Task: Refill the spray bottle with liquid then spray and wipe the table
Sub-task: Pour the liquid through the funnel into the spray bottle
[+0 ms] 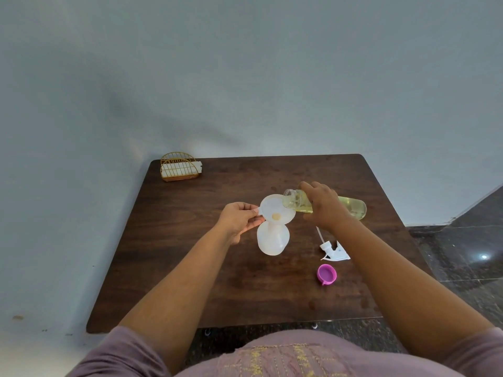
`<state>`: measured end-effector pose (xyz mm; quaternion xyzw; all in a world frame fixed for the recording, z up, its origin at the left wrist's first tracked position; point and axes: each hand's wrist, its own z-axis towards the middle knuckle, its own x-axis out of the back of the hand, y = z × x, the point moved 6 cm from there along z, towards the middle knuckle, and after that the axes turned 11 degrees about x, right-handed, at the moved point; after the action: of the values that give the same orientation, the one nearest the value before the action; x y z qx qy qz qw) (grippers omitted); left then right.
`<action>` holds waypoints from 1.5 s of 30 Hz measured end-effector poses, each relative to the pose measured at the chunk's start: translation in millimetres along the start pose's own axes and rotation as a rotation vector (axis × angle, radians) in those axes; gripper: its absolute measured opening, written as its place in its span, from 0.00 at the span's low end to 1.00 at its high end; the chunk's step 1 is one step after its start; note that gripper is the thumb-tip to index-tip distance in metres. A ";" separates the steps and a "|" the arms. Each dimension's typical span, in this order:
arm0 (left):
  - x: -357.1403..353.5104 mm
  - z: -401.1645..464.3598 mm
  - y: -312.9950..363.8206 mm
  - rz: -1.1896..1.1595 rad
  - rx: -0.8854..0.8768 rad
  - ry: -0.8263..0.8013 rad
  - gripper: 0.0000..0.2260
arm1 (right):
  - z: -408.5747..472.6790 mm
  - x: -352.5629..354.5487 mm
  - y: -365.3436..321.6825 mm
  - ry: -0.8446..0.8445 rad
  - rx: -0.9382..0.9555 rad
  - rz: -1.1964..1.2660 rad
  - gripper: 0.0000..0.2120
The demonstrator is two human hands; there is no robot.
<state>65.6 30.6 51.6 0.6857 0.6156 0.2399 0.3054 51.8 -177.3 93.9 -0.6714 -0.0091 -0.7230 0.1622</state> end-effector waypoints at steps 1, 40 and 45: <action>0.1 0.1 -0.4 -0.004 0.000 -0.001 0.07 | 0.1 0.5 -0.3 -0.005 0.004 -0.006 0.28; 1.7 3.2 -4.3 -0.012 0.009 0.008 0.07 | 0.5 9.3 -10.4 -0.026 0.032 -0.011 0.28; 0.9 2.7 -3.8 -0.028 0.007 0.000 0.07 | 0.2 9.6 -10.0 -0.027 0.033 -0.018 0.29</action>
<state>65.0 31.3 47.0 0.6782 0.6258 0.2333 0.3064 49.1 -169.9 105.3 -0.6783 -0.0292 -0.7150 0.1668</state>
